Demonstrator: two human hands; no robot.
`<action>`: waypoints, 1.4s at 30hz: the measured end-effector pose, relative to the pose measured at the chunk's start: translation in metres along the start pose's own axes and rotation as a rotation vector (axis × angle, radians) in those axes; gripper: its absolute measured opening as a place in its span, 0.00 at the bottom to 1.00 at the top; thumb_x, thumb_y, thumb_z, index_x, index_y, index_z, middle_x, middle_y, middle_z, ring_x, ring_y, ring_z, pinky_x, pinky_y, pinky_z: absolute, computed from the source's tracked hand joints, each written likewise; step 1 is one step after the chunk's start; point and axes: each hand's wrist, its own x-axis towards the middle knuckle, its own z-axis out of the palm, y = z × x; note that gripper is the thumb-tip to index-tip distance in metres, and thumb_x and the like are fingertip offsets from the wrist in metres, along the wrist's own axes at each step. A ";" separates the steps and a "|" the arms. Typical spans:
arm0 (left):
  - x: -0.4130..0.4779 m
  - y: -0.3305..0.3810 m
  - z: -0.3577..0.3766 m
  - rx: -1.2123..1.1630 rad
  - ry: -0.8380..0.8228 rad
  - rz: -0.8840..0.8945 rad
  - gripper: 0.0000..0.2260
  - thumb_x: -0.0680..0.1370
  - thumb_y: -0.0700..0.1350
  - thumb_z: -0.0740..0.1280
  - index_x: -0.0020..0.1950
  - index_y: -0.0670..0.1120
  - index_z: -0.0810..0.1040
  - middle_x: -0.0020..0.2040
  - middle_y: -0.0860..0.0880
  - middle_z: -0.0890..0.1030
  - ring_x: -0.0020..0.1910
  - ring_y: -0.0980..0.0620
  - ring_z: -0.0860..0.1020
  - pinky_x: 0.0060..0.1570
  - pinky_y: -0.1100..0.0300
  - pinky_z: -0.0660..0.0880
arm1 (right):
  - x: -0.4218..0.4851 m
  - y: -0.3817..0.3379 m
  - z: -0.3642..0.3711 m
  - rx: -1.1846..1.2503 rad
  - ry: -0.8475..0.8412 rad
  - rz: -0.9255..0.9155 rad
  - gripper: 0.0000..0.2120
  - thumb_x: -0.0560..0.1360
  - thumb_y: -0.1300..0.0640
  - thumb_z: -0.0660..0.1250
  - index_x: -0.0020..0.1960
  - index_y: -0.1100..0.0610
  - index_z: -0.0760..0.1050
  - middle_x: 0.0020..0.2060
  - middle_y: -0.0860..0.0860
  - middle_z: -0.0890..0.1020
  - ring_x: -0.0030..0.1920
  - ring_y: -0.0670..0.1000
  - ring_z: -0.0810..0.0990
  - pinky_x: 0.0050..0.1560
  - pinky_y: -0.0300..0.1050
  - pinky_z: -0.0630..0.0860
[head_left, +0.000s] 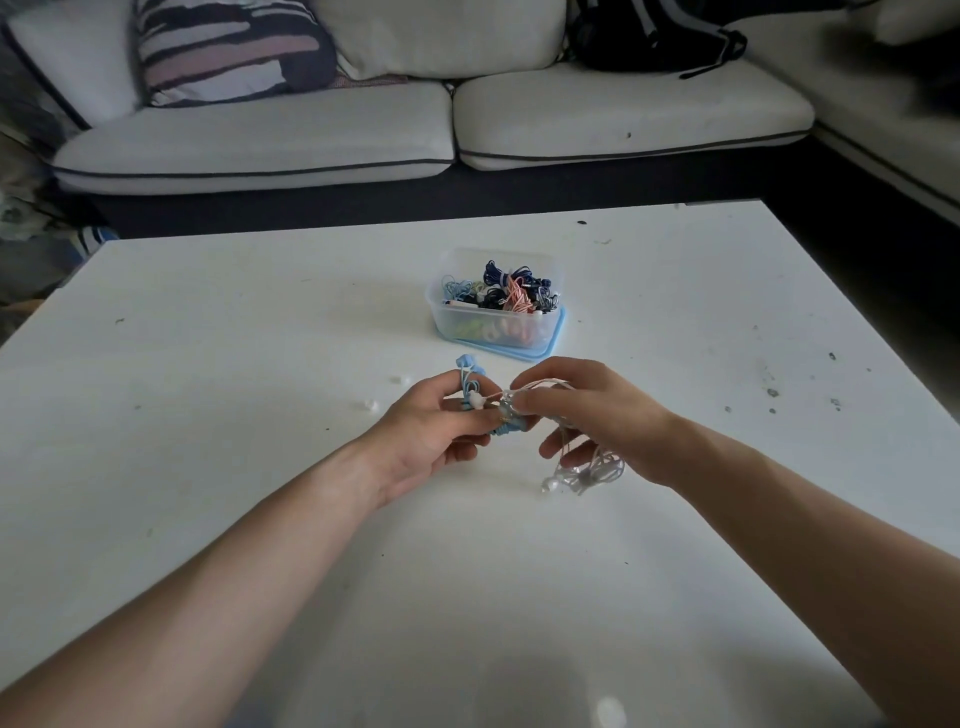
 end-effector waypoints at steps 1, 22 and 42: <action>0.000 0.000 0.001 0.009 -0.006 0.005 0.08 0.75 0.35 0.71 0.50 0.46 0.78 0.41 0.45 0.80 0.35 0.52 0.75 0.35 0.63 0.71 | 0.000 0.000 0.001 -0.049 0.017 -0.015 0.11 0.73 0.47 0.73 0.53 0.50 0.80 0.44 0.53 0.85 0.35 0.49 0.82 0.36 0.45 0.77; 0.007 -0.009 -0.006 0.161 0.143 0.079 0.15 0.73 0.38 0.74 0.57 0.49 0.78 0.43 0.47 0.83 0.38 0.51 0.80 0.40 0.62 0.78 | 0.013 0.014 -0.013 0.163 0.187 -0.018 0.07 0.76 0.56 0.69 0.43 0.59 0.79 0.36 0.53 0.84 0.36 0.54 0.81 0.40 0.47 0.77; 0.031 0.052 -0.005 0.168 0.286 0.268 0.20 0.68 0.39 0.79 0.56 0.50 0.79 0.47 0.47 0.84 0.43 0.51 0.82 0.48 0.55 0.81 | 0.038 -0.037 -0.002 -0.089 0.191 -0.294 0.18 0.73 0.52 0.76 0.61 0.50 0.78 0.42 0.49 0.84 0.41 0.53 0.84 0.45 0.48 0.82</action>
